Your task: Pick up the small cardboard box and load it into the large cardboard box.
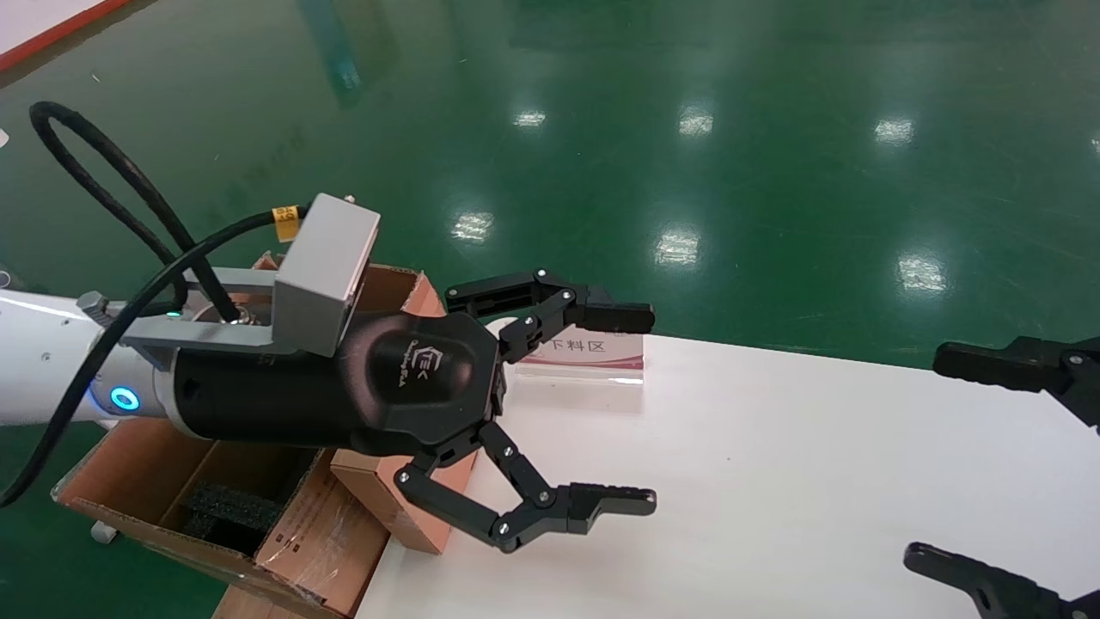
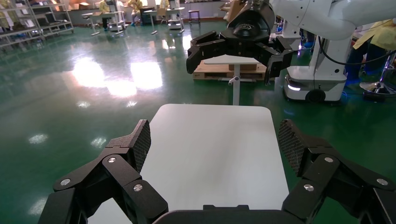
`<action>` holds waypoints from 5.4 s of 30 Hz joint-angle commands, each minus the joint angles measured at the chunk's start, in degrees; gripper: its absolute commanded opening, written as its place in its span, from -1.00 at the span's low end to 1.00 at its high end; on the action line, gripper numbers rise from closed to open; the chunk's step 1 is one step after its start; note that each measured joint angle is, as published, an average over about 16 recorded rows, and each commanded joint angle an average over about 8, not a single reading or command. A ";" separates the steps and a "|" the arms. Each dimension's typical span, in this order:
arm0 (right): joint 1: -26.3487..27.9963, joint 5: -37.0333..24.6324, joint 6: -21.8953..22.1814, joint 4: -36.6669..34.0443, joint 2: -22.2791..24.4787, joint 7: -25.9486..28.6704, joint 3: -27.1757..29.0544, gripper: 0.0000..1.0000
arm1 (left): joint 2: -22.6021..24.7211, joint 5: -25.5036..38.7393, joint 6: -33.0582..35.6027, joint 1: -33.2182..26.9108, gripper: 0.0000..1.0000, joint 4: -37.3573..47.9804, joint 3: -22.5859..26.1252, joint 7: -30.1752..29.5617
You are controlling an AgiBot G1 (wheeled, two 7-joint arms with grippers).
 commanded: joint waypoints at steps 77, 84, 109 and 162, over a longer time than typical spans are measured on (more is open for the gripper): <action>0.09 0.18 0.08 -0.06 0.10 -0.16 -0.29 1.00 | 4.97 60.87 4.01 -45.47 1.00 -2.41 43.66 -58.67; 0.10 0.20 0.10 -0.06 0.11 -0.17 -0.32 1.00 | 5.02 61.24 4.36 -47.45 1.00 -2.37 47.24 -60.87; 0.12 0.27 0.14 -0.06 0.15 -0.22 -0.41 1.00 | 4.70 56.74 3.72 -51.51 1.00 -0.96 58.81 -64.70; 0.12 0.32 0.18 -0.08 0.18 -0.25 -0.47 -1.00 | 5.32 55.04 2.38 -50.54 -1.00 2.31 61.01 -64.79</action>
